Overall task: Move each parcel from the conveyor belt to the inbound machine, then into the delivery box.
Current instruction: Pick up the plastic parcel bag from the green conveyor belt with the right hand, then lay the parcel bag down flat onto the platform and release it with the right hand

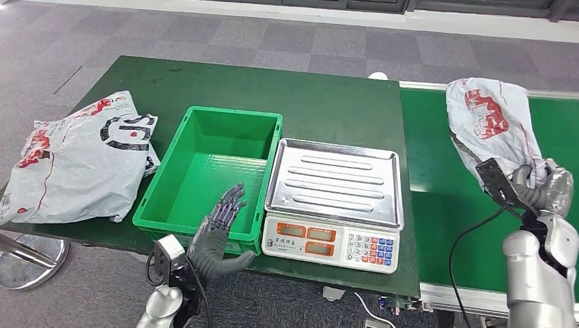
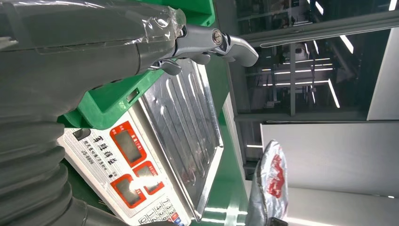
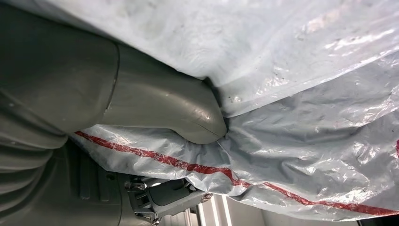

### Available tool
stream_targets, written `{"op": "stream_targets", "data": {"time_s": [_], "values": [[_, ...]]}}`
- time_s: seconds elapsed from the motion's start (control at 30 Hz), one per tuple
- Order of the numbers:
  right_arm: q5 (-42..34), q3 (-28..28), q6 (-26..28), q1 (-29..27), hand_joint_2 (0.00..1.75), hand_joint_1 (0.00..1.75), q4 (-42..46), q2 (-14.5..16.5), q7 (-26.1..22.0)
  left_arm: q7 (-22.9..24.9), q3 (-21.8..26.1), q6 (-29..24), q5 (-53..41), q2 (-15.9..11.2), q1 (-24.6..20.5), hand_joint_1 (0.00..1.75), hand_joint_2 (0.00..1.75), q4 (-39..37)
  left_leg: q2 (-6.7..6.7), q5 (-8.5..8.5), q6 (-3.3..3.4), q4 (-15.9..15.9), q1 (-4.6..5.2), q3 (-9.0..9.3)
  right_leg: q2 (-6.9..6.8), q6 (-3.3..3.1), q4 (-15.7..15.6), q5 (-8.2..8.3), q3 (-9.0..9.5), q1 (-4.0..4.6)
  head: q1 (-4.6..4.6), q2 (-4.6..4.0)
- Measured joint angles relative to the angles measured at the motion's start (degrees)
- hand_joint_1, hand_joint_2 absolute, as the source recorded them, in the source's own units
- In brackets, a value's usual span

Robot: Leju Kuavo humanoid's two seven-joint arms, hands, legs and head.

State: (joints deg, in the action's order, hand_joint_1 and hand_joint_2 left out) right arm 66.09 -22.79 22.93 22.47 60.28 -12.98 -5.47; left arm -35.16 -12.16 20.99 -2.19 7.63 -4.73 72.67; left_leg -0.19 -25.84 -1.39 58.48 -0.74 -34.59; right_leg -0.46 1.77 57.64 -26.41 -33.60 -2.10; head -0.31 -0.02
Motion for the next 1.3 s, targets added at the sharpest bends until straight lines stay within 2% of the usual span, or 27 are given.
{"op": "stream_targets", "data": {"time_s": [0.57,0.77,0.87,0.93,1.07,1.13,1.23,1.3], "values": [[-1.66,0.39,2.41,-1.89,1.75,1.75,5.15,1.34,-3.06,-0.31,0.05,0.02,0.0,0.0,-0.02,0.0,1.75,-0.09,0.01,0.0,0.0,0.0,0.0,0.01,0.01,0.0,0.0,0.0,-0.01,0.0,0.0,0.0],[-6.32,2.65,6.63,-5.48,1.75,1.75,11.2,1.67,-9.79,-1.25,0.05,0.16,-0.17,0.0,-0.44,0.0,1.75,-0.46,0.0,-0.01,-0.01,0.0,0.0,0.0,0.01,0.0,0.0,0.0,-0.03,0.01,-0.01,0.0],[-8.56,6.05,9.5,-8.84,1.75,1.75,17.3,2.18,-14.48,-2.45,0.04,0.16,-0.17,0.0,-1.18,0.0,1.75,-1.03,0.01,-0.01,-0.02,-0.03,-0.02,0.0,0.01,-0.02,0.0,-0.02,-0.02,0.03,0.0,0.0],[-8.26,9.54,9.32,-10.82,1.75,1.75,21.71,2.83,-16.17,-3.23,0.03,0.16,-0.17,0.0,-1.86,0.0,1.75,-1.42,0.06,-0.02,-0.03,-0.06,-0.04,0.01,0.07,-0.04,0.01,-0.03,-0.03,0.04,0.0,0.0],[-6.53,17.46,3.02,-11.58,1.75,1.75,26.25,3.93,-15.91,-4.0,0.03,0.16,-0.09,0.1,-2.89,0.0,1.75,-1.84,0.18,-0.01,-0.03,-0.09,-0.04,0.01,0.17,-0.05,0.02,-0.03,-0.02,0.05,-0.01,0.01],[-5.86,22.26,-4.66,-9.66,1.75,1.75,25.52,4.23,-14.43,-3.67,0.03,0.16,-0.05,0.25,-3.08,0.0,1.75,-1.81,0.22,0.01,-0.04,-0.11,-0.04,-0.08,0.19,-0.08,0.04,0.0,0.0,0.04,-0.01,0.0],[-5.47,33.08,-18.35,-4.45,1.75,1.75,19.59,4.15,-11.2,-2.21,0.03,0.29,-0.04,0.5,-2.8,0.0,1.75,-0.86,0.51,0.02,-0.04,-0.08,-0.05,0.14,0.5,-0.1,0.04,0.08,-0.01,0.04,-0.02,0.0],[-6.56,39.44,-20.83,-2.45,1.75,1.75,15.23,3.78,-9.32,-1.45,0.03,0.45,-0.04,0.62,-2.3,0.0,1.75,0.22,0.32,0.11,0.0,-0.05,-0.04,0.16,0.3,-0.05,0.03,0.12,-0.01,0.03,-0.02,0.0]]}}
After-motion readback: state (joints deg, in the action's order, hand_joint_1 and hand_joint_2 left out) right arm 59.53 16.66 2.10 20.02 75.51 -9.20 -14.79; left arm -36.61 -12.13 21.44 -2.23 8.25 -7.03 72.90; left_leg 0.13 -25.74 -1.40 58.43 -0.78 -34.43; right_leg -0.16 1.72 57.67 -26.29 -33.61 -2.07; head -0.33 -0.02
